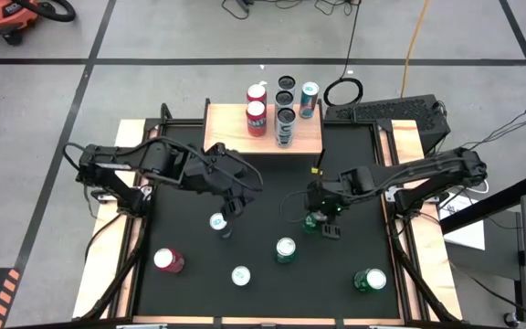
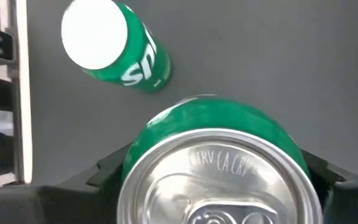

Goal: Place canned beverage on shelf
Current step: Put the top center green soda can on the shelf

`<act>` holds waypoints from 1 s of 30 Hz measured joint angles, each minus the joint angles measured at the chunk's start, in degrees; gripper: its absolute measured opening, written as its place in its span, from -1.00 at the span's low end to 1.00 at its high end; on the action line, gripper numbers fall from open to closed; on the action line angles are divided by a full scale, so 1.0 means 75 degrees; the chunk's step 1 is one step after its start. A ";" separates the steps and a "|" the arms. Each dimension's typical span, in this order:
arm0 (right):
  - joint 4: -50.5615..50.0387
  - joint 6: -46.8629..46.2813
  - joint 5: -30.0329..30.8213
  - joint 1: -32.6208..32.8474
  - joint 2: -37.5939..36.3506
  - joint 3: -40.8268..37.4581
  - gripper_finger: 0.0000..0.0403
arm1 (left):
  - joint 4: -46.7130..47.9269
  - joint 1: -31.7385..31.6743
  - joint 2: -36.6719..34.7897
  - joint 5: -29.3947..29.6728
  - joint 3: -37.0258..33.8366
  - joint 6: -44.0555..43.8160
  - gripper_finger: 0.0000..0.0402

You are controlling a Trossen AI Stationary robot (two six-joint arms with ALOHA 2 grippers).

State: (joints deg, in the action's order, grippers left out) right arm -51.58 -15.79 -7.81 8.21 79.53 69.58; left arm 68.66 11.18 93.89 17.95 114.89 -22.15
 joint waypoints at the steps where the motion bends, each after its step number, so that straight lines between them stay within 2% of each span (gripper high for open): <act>1: -0.0095 0.0000 0.0000 0.0000 0.0000 0.0114 0.39 | -0.0127 -0.0018 0.0000 -0.0091 0.0000 -0.0002 0.98; 7: -0.0435 -0.0071 0.0000 -0.0003 0.0000 0.0875 0.39 | -0.0888 -0.0374 0.0000 -0.0875 0.0000 -0.0447 0.98; 14: -0.0554 -0.0083 0.0000 -0.0012 -0.0002 0.1802 0.39 | -0.1758 -0.0679 0.0000 -0.1335 0.0000 -0.0341 0.98; 22: -0.0553 -0.0119 0.0006 -0.0158 0.0000 0.2712 0.39 | -0.2501 -0.0731 0.0000 -0.2205 0.0000 -0.0040 0.99; 30: -0.0560 0.0045 0.0003 -0.0344 0.0000 0.3457 0.39 | -0.2722 -0.0795 0.0049 -0.2365 0.0000 -0.0127 0.99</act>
State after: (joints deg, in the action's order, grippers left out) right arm -55.78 -15.45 -7.79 5.62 79.53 95.51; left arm 48.24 5.21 94.25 0.21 114.89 -23.11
